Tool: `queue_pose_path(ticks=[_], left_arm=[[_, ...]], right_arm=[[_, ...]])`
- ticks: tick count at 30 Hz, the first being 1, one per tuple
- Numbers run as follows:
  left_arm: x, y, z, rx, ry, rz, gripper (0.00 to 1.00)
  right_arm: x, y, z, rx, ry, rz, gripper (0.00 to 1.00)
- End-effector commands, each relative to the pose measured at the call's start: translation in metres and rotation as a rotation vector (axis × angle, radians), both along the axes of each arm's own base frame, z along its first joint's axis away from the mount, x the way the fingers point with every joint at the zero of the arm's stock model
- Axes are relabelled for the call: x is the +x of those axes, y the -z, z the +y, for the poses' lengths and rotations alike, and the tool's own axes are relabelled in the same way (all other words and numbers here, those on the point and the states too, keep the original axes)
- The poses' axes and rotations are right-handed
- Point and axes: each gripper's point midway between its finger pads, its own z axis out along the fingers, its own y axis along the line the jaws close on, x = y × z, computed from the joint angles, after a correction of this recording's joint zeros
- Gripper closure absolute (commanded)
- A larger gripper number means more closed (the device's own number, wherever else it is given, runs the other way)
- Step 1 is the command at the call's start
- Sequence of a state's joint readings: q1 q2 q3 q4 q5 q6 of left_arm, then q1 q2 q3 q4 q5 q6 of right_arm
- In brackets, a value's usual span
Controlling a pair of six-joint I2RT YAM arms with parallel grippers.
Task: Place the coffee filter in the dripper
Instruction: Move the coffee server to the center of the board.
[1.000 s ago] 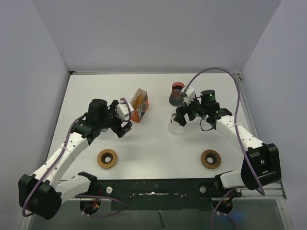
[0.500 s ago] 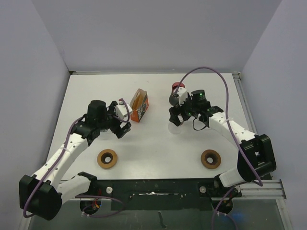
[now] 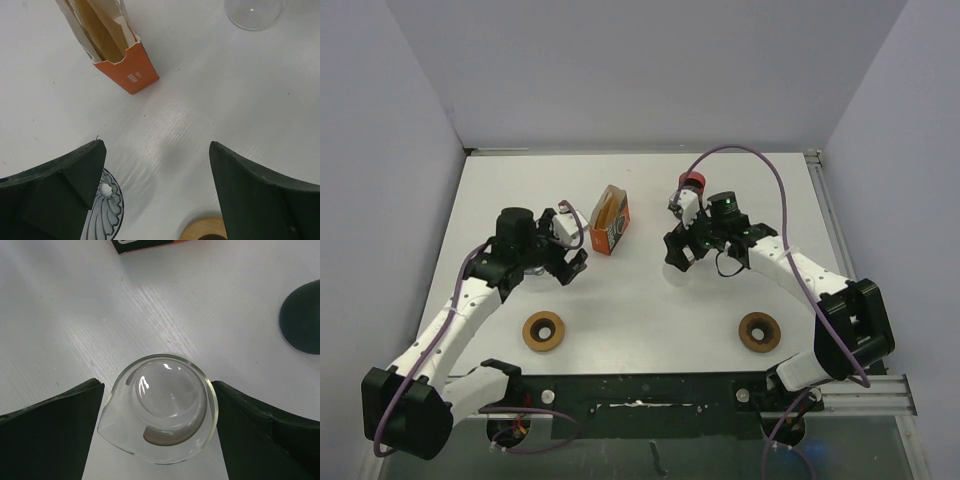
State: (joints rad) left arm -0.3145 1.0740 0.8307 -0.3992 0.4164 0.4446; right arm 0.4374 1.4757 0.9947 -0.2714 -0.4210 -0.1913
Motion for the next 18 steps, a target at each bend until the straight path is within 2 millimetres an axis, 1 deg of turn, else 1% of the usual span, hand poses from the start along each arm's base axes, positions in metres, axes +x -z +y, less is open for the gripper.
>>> queue_pose_path(ticks=[1,3,6,10,13,15,18], left_arm=[[0.017,-0.035,0.004,-0.057,-0.046,-0.083,0.15],[0.015,-0.033,0.008,-0.04,-0.037,-0.073,0.15],[0.009,-0.025,0.014,0.011,-0.016,-0.065,0.15],[0.003,-0.015,0.024,0.072,-0.002,-0.057,0.15],[-0.002,-0.007,0.031,0.111,0.001,-0.051,0.15],[-0.007,-0.002,0.037,0.153,0.017,-0.046,0.15],[-0.02,0.012,0.046,0.23,0.045,-0.006,0.15]], right_arm=[[-0.011,-0.018,0.023,0.04,-0.088,-0.047,0.11],[-0.018,-0.018,0.032,0.041,-0.119,-0.046,0.11],[-0.029,-0.019,0.048,0.036,-0.174,-0.053,0.11],[-0.05,-0.018,0.074,0.025,-0.267,-0.048,0.11],[-0.065,-0.014,0.089,0.01,-0.331,-0.042,0.09],[-0.07,-0.015,0.095,0.003,-0.354,-0.048,0.06],[-0.067,-0.024,0.096,0.006,-0.348,-0.076,0.0]])
